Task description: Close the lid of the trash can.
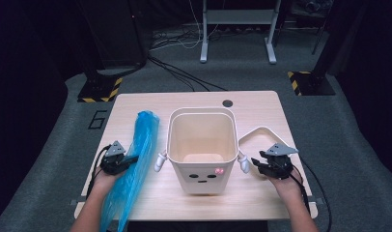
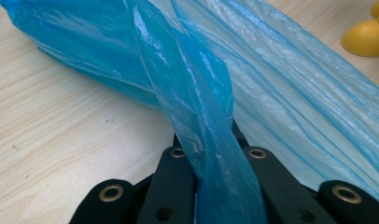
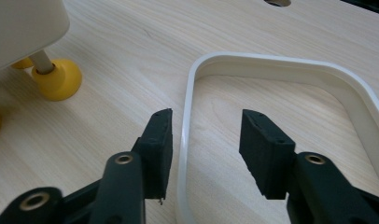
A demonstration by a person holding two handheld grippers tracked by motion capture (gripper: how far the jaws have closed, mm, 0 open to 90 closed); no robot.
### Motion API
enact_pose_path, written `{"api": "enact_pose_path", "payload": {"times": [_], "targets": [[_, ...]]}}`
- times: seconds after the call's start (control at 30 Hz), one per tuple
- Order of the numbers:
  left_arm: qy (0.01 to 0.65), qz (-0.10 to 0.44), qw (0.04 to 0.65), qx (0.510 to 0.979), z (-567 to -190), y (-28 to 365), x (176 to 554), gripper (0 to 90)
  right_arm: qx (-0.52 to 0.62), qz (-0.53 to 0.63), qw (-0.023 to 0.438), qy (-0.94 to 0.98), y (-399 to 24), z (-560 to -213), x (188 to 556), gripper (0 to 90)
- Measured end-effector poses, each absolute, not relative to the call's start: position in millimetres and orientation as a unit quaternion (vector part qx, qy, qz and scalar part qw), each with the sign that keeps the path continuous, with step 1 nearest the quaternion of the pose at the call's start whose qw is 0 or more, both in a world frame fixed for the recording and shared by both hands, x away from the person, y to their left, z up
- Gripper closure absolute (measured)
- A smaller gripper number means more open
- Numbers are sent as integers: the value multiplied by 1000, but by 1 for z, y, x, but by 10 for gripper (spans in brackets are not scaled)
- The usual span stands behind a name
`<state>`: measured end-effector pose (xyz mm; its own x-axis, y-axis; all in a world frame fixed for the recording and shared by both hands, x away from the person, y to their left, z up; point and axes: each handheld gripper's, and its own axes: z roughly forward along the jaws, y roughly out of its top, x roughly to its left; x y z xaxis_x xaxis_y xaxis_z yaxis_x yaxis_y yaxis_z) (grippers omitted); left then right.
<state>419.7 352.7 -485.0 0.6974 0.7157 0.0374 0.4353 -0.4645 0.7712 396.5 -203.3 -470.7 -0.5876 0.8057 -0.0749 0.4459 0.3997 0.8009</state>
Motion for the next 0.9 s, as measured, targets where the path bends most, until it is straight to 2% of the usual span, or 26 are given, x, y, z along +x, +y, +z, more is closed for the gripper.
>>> {"api": "enact_pose_path", "payload": {"times": [0.2,0.9], "targets": [[336,185,392,836,-476,351,416,864,394,383,236,801,-202,-470,397,467],[321,169,404,840,-445,355,409,866,394,392,234,798,-202,-464,397,470]]}}
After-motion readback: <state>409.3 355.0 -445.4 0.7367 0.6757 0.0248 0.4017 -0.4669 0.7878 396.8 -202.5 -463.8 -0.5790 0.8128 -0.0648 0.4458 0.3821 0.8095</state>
